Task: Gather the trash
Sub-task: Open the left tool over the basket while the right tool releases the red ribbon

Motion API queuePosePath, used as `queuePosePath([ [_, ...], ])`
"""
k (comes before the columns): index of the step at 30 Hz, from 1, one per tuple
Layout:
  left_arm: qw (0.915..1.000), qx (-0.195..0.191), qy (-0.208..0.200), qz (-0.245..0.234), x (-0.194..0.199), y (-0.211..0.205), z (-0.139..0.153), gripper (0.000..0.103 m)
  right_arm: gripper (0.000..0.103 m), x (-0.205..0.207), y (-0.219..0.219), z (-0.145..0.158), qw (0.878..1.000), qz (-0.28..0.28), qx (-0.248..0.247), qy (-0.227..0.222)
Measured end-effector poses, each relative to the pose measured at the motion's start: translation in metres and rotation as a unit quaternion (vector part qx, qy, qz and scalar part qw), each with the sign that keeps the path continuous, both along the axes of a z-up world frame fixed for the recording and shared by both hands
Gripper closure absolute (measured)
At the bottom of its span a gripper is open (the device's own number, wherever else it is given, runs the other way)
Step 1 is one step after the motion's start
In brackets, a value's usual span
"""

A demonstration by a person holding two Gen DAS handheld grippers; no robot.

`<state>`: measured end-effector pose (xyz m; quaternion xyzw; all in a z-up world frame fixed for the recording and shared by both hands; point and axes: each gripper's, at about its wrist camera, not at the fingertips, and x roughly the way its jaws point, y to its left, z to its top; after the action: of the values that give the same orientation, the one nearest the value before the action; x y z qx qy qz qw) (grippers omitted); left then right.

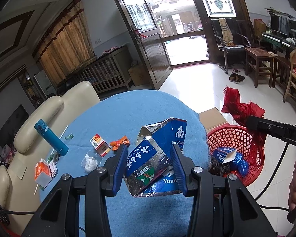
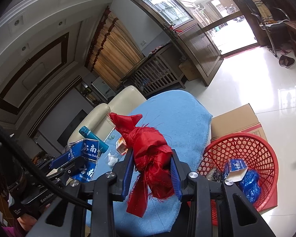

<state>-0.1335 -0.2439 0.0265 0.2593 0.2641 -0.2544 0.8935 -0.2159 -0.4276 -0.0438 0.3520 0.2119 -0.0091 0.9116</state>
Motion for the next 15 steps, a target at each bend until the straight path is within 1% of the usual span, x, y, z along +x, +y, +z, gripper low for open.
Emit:
queuePosePath([
  [5,0.9998,0.000,0.015,-0.011,0.002,-0.005,-0.001,0.056,0.066,-0.002,-0.005,-0.001,1.000,-0.007,0.003,0.000],
  [12,0.9954,-0.019,0.084,-0.043,0.012,-0.020,-0.006,0.056,0.066,-0.007,-0.016,-0.005,1.000,-0.022,0.013,0.001],
  [15,0.9932,-0.028,0.099,-0.055,0.016,-0.029,-0.006,0.056,0.066,-0.010,-0.022,-0.006,0.999,-0.031,0.016,-0.002],
])
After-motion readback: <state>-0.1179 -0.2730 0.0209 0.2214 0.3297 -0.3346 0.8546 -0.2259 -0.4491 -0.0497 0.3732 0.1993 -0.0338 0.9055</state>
